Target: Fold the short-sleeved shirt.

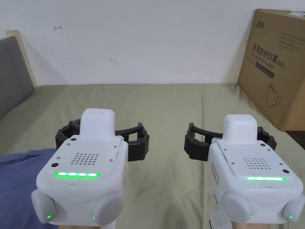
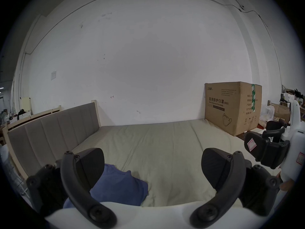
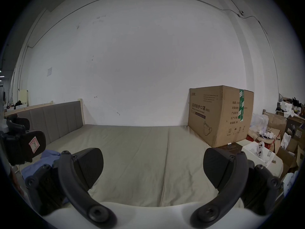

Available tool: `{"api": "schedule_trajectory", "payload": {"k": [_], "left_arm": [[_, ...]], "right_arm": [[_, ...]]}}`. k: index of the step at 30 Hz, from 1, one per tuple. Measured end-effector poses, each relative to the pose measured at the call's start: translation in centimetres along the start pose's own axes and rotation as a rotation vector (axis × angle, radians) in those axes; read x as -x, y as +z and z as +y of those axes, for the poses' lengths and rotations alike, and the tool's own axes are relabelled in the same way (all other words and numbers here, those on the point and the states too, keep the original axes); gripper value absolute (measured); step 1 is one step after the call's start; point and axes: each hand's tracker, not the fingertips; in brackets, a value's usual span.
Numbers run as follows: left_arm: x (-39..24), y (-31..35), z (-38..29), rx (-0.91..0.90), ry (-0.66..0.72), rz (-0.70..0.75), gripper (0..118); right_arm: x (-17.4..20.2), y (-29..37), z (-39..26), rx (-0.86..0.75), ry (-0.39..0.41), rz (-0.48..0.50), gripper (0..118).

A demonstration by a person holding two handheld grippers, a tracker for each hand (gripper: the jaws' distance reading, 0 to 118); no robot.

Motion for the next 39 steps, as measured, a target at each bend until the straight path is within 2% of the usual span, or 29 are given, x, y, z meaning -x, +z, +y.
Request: {"api": "schedule_trajectory", "payload": {"k": [2,3,4,5,6,7,8,11,13,17,21,25,32,39], "left_arm": [[0.1,0.2,0.3,0.023,0.010,0.007,96],[0.1,0.2,0.3,0.026,0.014,0.013,80],[0.2,0.2,0.2,0.022,0.016,0.014,53],[0.3,0.3,0.1,0.008,0.018,0.010,33],[0.2,0.3,0.1,0.007,0.017,0.011,28],[0.2,0.3,0.1,0.002,0.010,0.013,22],[0.2,0.3,0.1,-0.009,-0.003,0.019,14],[0.0,0.5,0.0,-0.032,-0.046,0.023,0],[0.0,0.5,0.0,-0.031,-0.045,0.025,0],[0.5,0.1,0.3,-0.016,-0.014,0.023,0],[2.4,0.6,0.4,-0.011,0.010,0.059,0],[6.0,2.2,0.7,-0.003,0.050,0.164,0],[13.1,5.9,-0.1,0.054,0.076,0.395,0],[17.3,7.5,-1.6,0.129,0.074,0.500,0]], "right_arm": [[0.0,0.1,0.1,0.011,0.010,-0.010,115],[0.0,0.3,0.2,0.015,0.008,-0.010,109],[-0.1,0.5,0.3,0.016,0.003,0.001,83],[-0.1,0.7,0.2,-0.009,-0.008,0.028,48],[-0.1,0.8,0.2,-0.011,-0.006,0.017,48],[0.1,0.7,0.3,-0.012,-0.003,-0.001,37],[0.1,0.6,0.3,-0.020,0.009,-0.044,18],[-0.4,0.7,0.4,-0.031,-0.003,-0.018,7],[-0.2,0.9,0.4,-0.043,-0.002,-0.017,0],[0.3,0.8,0.7,-0.042,0.025,-0.007,0],[1.1,0.3,1.0,-0.025,0.002,0.035,0],[3.9,-1.1,1.1,0.006,-0.009,0.149,0],[12.3,-2.3,0.9,0.056,0.002,0.395,0],[17.7,-2.4,-0.1,0.112,0.034,0.512,0]]}}
